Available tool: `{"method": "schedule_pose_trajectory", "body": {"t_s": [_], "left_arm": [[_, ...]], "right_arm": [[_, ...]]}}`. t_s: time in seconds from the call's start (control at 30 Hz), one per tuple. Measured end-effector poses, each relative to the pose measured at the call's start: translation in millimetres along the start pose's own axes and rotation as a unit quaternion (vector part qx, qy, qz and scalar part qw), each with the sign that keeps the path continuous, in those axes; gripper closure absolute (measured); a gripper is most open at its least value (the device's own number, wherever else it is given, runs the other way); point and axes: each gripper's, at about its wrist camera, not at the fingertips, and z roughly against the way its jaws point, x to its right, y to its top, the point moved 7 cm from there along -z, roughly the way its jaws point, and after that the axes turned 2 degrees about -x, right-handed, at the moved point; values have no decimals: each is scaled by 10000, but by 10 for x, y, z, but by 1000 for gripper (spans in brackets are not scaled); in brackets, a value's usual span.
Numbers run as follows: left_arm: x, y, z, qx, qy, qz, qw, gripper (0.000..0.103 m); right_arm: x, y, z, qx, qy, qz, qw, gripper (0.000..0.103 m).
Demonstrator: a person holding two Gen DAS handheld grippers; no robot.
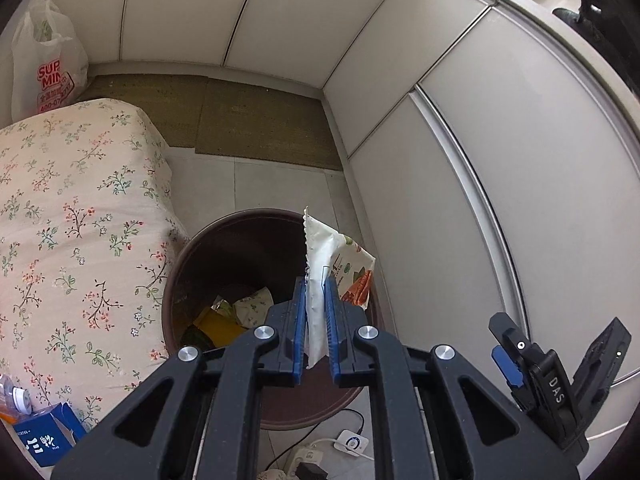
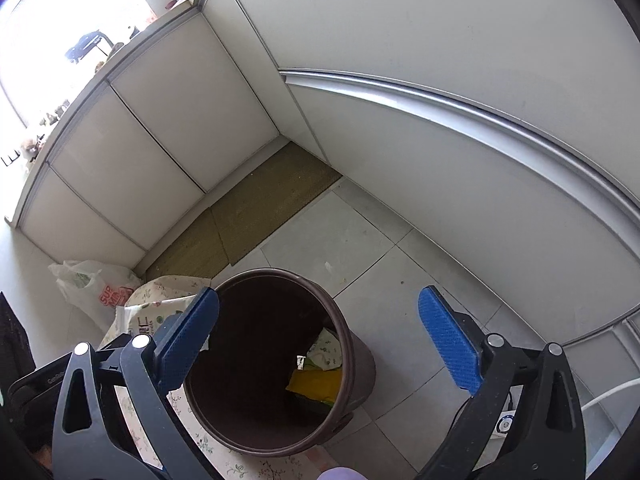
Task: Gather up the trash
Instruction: 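Open the right tool over the brown bin while the left carries the nut packet there and opens, then move both tools back over the table toward the bottle and carton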
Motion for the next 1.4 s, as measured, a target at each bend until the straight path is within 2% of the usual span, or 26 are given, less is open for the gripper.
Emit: {"method": "schedule_pose_trajectory", "body": {"t_s": [0.1, 0.13, 0.2, 0.23, 0.27, 0.4, 0.5, 0.57, 0.63, 0.67, 0.8, 0.97, 1.07, 1.2, 1.3, 1.4], "left_arm": [[19, -15, -131, -94, 181, -72, 9998, 92], [20, -26, -157, -115, 247, -100, 9996, 88], [12, -56, -184, -121, 333, -151, 9993, 69], [0, -67, -188, -97, 383, -153, 9991, 51], [-21, -76, -178, -45, 430, -137, 9990, 46], [-120, -111, -138, 3, 600, -153, 9981, 42], [-200, -150, -29, 170, 892, -327, 9953, 36], [-265, -165, 67, 345, 1114, -480, 9920, 29], [-338, -191, 217, 605, 1415, -651, 9859, 18], [-383, -217, 291, 735, 1564, -727, 9823, 16], [-655, -307, 622, 1067, 2085, -881, 9682, 16], [-1171, -461, 1125, 1398, 2336, -717, 9596, 16], [-1517, -571, 1450, 1574, 2457, -550, 9549, 16], [-1997, -696, 1895, 1836, 2689, -263, 9452, 16], [-2412, -808, 2238, 2033, 2818, 74, 9377, 16], [-2842, -914, 2539, 2166, 2889, 511, 9311, 16]], "right_arm": [[-21, 3, -21, -39, -17, 105, 9999, 7], [-30, 3, -2, -50, -16, 137, 9999, 7], [-36, -5, -7, -85, -20, 179, 9998, 7], [-51, -9, -21, -109, -31, 194, 9997, 7], [-65, -14, -32, -137, -47, 216, 9997, 7], [-129, -47, -49, -204, -96, 368, 9991, 7], [-206, -76, -47, -219, -102, 524, 9983, 7], [-277, -109, -49, -239, -105, 625, 9977, 7], [-375, -146, -59, -288, -57, 739, 9968, 7], [-442, -168, -65, -318, -19, 813, 9962, 7], [-802, -288, -92, -389, 83, 1306, 9906, 7], [-1358, -543, -143, -493, 132, 2098, 9764, 7], [-1728, -786, -190, -691, 303, 2525, 9646, 7], [-2301, -1177, -202, -956, 668, 3184, 9408, 7], [-2824, -1625, -177, -1127, 1052, 3854, 9098, 7], [-3279, -2170, -111, -1229, 1330, 4697, 8641, 7]]}}
